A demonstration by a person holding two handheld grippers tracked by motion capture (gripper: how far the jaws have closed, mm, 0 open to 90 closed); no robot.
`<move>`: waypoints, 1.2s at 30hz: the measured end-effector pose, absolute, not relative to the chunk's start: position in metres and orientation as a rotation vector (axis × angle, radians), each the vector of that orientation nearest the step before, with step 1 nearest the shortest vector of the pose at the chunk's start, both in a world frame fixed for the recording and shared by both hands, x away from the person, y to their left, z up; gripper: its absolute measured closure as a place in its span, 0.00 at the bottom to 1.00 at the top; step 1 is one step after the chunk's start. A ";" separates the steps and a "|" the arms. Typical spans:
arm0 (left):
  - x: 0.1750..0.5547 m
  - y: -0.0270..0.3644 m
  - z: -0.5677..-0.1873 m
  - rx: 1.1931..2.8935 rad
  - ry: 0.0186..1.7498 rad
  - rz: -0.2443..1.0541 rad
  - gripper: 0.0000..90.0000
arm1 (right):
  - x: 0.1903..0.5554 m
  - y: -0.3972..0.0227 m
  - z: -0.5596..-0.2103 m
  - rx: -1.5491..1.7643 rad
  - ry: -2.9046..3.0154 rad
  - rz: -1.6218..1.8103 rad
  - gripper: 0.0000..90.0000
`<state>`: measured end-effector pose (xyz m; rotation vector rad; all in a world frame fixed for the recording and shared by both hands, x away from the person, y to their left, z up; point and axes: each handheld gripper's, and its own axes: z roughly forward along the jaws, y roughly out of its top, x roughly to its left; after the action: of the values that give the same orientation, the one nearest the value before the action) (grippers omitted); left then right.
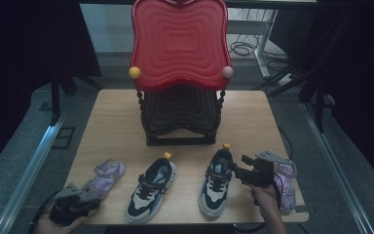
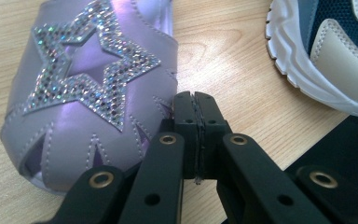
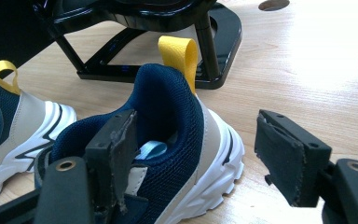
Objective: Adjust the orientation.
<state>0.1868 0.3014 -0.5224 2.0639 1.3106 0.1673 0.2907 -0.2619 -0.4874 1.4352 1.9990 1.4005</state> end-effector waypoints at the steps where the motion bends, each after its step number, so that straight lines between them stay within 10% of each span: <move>1: 0.187 0.303 -0.523 2.071 1.316 0.178 0.99 | 0.291 -0.262 -0.488 1.436 1.998 1.399 0.34; 36: 0.200 0.336 -0.527 2.013 1.423 0.157 0.98 | 0.294 -0.270 -0.492 1.503 1.975 1.377 0.34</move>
<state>0.1997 0.3357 -0.5270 2.0126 1.4233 0.1565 0.2938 -0.2698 -0.4919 1.5026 1.9749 1.3773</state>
